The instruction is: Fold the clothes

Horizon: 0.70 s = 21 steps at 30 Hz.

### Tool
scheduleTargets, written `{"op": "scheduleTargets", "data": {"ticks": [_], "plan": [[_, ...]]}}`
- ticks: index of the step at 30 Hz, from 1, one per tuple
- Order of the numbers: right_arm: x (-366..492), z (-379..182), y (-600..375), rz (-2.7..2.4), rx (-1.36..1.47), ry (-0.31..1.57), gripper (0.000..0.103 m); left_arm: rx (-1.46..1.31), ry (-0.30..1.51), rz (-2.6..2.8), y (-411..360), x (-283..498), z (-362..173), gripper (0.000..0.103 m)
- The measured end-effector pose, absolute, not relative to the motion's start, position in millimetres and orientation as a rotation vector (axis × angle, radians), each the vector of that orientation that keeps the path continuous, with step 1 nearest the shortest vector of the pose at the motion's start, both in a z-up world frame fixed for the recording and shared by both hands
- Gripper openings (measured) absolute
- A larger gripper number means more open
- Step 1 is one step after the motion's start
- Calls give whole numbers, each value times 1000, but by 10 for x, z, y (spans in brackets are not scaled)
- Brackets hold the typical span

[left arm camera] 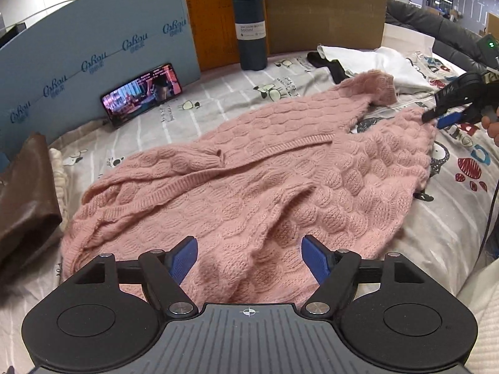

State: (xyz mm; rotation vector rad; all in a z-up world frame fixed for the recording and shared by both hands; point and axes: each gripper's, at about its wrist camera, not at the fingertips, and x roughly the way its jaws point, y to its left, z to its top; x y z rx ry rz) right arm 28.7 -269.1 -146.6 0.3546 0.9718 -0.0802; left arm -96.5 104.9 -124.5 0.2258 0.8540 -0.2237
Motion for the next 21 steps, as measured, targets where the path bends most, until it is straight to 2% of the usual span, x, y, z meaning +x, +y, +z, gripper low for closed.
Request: {"op": "scheduleTargets", "data": {"ticks": [1,7,8,9,11,13,16,18,19,20,21], "plan": [[272,-1444,-2666,-63,334,964,5,231,851,-219,1035,-959,-1262,76],[56,-1022,-2837,-67,407,890,4,310,853,-135,1043,-875,-1421,73],[23,-937,-2859,-67,406,877,4,301,859,-135,1061,-859,-1431,65],[8,-890,-2863,-64,398,878,4,278,865,-143,1087,-845,-1432,50],[2,-867,-2854,-66,377,895,4,254,871,-150,1116,-847,-1440,46],[27,-1010,-2817,-89,350,940,4,236,876,-153,1139,-856,-1449,37],[46,-1186,-2748,-135,308,989,6,231,884,-140,1140,-900,-1470,36],[73,-1156,-2640,-112,290,976,22,212,874,-128,1152,-953,-1454,39],[95,-1116,-2568,-79,292,961,49,198,869,-121,1167,-978,-1433,39],[117,-1075,-2496,-46,294,946,58,180,864,-114,1189,-1002,-1403,42],[140,-1034,-2424,-14,295,931,57,163,860,-107,1211,-1027,-1372,46]]}}
